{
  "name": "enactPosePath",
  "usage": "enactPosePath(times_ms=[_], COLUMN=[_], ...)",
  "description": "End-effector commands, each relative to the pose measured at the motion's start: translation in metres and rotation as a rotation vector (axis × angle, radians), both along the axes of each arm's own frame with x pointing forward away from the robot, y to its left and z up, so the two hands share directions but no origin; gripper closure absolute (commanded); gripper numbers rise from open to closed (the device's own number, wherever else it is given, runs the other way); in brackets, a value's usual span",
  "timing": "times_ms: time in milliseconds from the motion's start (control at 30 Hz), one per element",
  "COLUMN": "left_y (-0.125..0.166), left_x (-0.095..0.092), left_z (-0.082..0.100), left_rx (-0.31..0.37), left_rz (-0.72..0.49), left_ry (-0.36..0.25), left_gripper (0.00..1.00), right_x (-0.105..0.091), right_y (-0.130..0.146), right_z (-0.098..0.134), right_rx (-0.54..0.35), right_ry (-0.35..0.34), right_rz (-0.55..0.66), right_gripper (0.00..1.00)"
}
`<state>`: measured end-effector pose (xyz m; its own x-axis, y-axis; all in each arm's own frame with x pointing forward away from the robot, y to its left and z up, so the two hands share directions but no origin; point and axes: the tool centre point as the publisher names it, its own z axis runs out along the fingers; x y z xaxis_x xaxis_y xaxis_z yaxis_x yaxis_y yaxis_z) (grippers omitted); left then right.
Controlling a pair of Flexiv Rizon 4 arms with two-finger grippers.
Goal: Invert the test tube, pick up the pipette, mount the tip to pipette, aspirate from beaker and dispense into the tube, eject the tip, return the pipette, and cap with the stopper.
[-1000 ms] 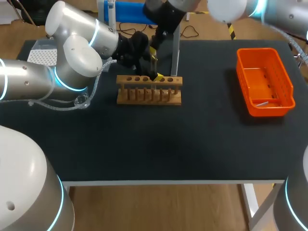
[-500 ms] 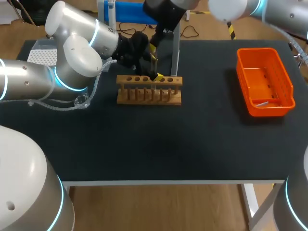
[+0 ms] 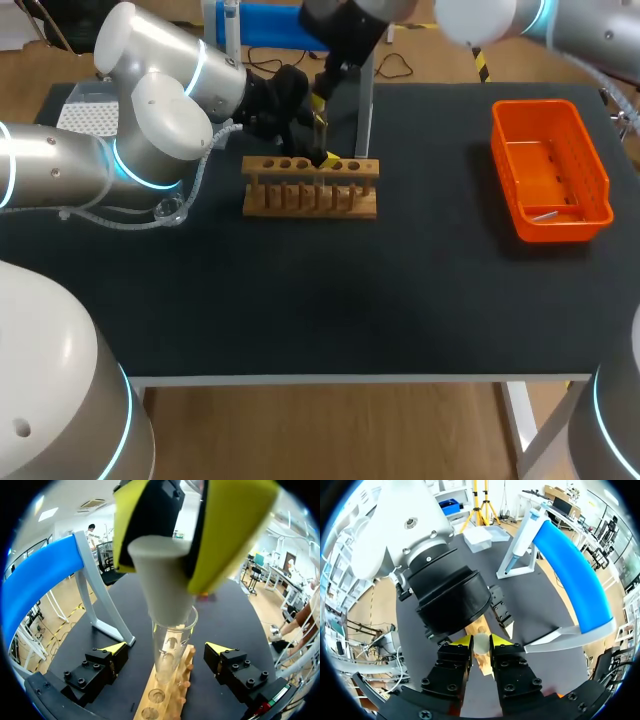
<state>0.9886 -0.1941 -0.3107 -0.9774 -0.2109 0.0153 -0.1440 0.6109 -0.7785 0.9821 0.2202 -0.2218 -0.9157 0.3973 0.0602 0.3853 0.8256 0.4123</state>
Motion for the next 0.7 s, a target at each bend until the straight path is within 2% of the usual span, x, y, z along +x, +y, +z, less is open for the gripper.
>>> enactPosePath(times_ms=[33,700], left_y=[0.000,0.000], left_x=[0.000,0.000], left_z=[-0.001,-0.001], left_rx=[-0.004,-0.004], left_rz=[0.000,0.000], left_ry=[-0.001,-0.001], left_gripper=[0.00,0.00], right_x=[0.000,-0.006], right_y=[-0.002,-0.001], right_z=[-0.002,-0.015], right_rx=[0.001,-0.022], right_ry=[0.005,0.033], right_rz=[0.002,0.009], right_gripper=[1.00,1.00])
